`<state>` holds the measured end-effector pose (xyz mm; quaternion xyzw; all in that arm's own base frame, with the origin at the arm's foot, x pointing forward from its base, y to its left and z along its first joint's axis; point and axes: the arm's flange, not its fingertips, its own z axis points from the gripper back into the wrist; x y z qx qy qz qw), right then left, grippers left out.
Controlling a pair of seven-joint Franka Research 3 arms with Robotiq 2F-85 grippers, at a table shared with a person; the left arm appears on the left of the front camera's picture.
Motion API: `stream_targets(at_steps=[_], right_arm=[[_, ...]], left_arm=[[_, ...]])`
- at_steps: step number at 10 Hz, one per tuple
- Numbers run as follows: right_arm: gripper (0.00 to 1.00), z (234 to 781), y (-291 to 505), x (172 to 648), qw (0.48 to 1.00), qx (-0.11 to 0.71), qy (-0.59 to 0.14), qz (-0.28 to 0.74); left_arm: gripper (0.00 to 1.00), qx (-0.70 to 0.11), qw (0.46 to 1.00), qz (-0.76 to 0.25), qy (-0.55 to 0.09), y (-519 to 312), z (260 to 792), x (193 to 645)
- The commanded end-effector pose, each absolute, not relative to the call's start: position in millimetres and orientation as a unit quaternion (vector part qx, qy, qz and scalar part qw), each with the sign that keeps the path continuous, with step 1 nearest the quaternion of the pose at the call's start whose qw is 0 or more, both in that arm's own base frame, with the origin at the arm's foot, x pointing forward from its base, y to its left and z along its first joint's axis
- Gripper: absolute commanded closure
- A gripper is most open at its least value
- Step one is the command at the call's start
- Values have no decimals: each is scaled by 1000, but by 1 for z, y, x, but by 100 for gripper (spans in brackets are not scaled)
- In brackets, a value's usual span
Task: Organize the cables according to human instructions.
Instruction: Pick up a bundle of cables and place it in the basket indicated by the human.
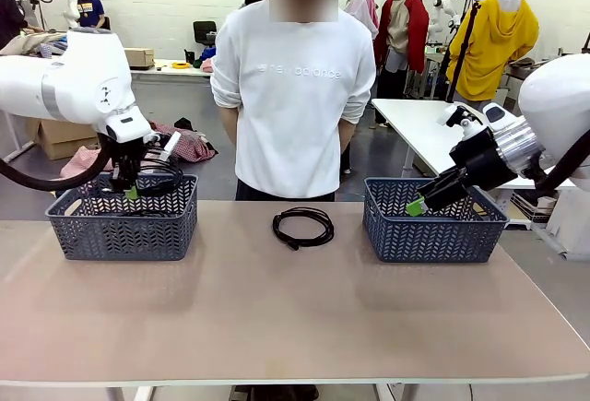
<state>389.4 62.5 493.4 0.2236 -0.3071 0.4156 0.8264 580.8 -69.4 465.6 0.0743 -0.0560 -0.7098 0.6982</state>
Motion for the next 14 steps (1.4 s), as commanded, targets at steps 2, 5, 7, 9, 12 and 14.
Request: stream_targets(at_steps=[2,5,7,9,12,14], right_arm=[[0,493,62,393,816,233,-318,422],[0,493,62,393,816,233,-318,422],[0,493,62,393,816,233,-318,422],[0,493,62,393,816,233,-318,422],[0,493,62,393,816,233,-318,422],[0,493,62,393,816,233,-318,422]], left_arm=[[87,89,724,-683,-47,-59,454,592],[87,86,729,-678,-47,-53,445,596],[68,80,725,-682,-47,-53,444,598],[48,78,726,-682,-46,-52,444,598],[43,75,729,-679,-39,-48,451,597],[23,67,730,-679,-35,-48,456,596]])
